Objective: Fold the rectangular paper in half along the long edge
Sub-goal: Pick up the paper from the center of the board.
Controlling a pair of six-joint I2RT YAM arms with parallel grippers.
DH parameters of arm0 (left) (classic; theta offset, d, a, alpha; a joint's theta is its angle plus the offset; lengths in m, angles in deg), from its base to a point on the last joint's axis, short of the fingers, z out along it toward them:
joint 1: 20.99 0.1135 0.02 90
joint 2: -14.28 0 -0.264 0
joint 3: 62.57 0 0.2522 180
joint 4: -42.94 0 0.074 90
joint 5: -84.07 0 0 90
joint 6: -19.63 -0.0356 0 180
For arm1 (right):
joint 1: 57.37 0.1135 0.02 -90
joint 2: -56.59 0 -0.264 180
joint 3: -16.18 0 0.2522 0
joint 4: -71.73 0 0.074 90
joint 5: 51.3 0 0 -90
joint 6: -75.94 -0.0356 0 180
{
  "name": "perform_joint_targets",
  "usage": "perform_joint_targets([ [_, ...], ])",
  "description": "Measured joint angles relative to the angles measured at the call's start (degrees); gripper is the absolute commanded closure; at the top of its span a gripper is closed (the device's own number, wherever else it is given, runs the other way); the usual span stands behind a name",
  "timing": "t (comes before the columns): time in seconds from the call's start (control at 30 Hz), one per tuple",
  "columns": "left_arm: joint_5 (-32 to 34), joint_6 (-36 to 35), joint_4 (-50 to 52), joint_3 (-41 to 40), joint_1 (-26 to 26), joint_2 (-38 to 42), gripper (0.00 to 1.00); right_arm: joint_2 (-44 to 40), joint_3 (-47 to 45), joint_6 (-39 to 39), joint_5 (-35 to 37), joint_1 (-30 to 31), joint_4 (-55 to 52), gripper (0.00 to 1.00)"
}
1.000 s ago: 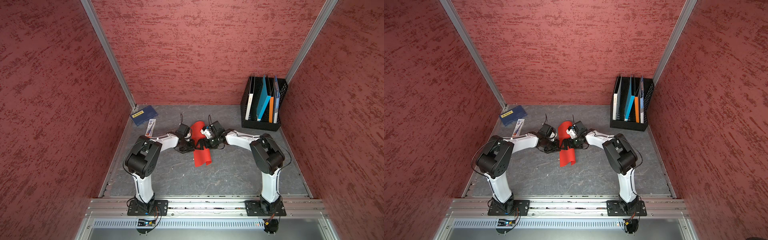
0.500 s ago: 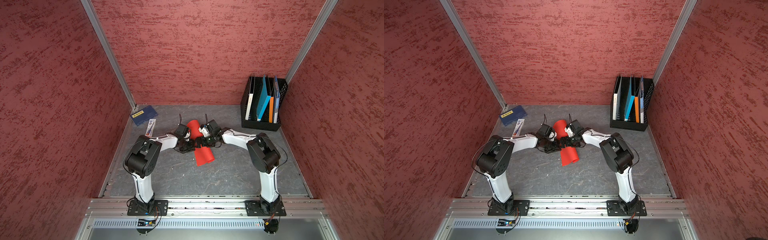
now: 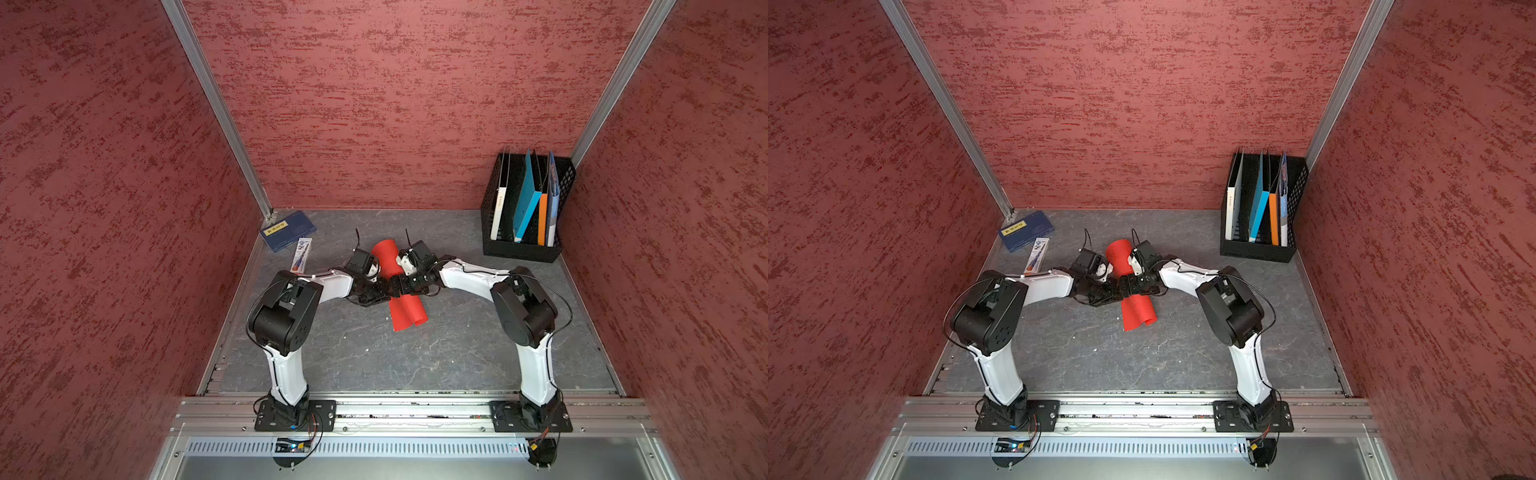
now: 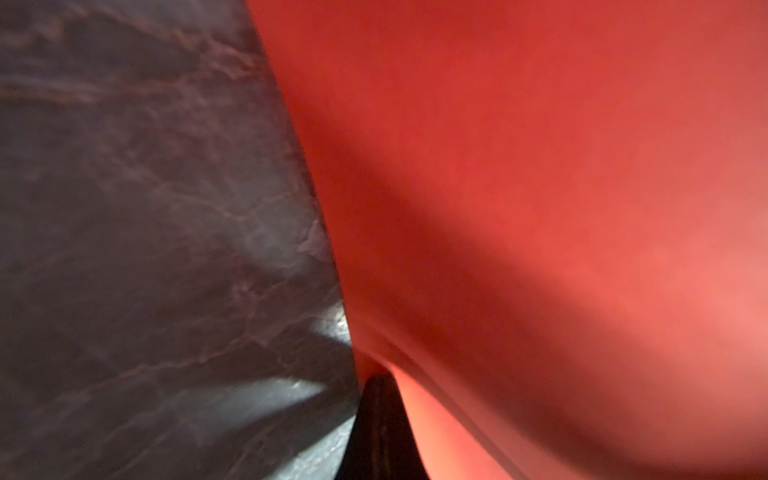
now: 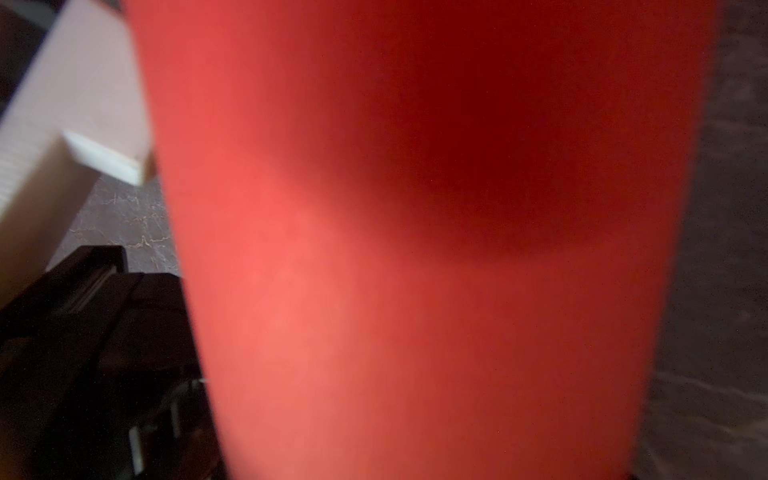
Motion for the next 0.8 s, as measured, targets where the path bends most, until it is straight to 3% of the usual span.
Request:
perform_joint_targets([
  [0.23, -0.2, 0.0, -0.3, -0.2, 0.1, 0.0, 1.00, -0.5, -0.9, -0.7, 2.2, -0.4, -0.2, 0.30],
  [0.53, -0.9, 0.0, -0.9, -0.5, 0.5, -0.1, 1.00, -0.8, -2.0, -0.9, 0.4, -1.2, 0.9, 0.40],
  [0.8, -2.8, 0.0, -7.6, -5.5, 1.0, 2.0, 0.87, -0.8, -3.0, -1.1, -3.8, -1.9, 1.6, 0.52],
])
